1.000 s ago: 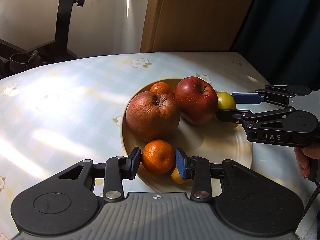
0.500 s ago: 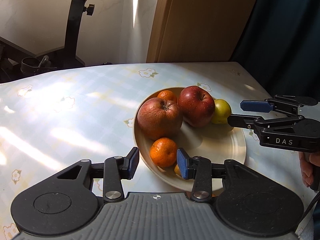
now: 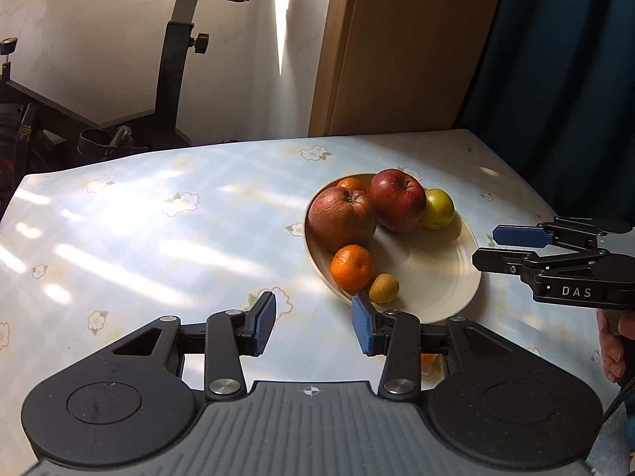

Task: Organize fruits
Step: 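Open both grippers to release the fruits on the plate, then move both grippers back toward the large yellow lemon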

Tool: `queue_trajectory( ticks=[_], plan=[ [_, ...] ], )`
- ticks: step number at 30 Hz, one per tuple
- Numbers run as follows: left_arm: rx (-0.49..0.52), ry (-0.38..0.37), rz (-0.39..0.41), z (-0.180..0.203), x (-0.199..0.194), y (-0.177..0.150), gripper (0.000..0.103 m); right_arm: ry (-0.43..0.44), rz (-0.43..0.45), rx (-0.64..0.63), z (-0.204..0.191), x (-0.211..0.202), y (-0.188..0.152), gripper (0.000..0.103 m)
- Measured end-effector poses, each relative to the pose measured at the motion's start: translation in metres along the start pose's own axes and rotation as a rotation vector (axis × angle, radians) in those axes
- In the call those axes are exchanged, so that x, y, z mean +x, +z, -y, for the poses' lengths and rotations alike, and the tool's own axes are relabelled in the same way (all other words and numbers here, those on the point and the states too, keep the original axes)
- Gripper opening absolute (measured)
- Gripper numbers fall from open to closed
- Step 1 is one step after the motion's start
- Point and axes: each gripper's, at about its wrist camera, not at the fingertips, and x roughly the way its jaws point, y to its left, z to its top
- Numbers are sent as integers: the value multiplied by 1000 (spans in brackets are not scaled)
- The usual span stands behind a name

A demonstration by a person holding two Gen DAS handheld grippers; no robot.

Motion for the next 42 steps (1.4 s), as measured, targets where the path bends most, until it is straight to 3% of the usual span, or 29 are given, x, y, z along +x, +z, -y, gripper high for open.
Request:
queue_trajectory(
  ticks=[14,27,42],
  plan=[
    [-38,12,9,-8,-26,-26,44,23,-34,30,-24,-12,-25,45],
    [-139,35,-23,-29,-38,-75,44,77,-87,-26,-62,-4,-39,45],
    [-192,-102,-64,-28,-41,-107,44,99,-135,-82,-83,5,-44,45]
  ],
)
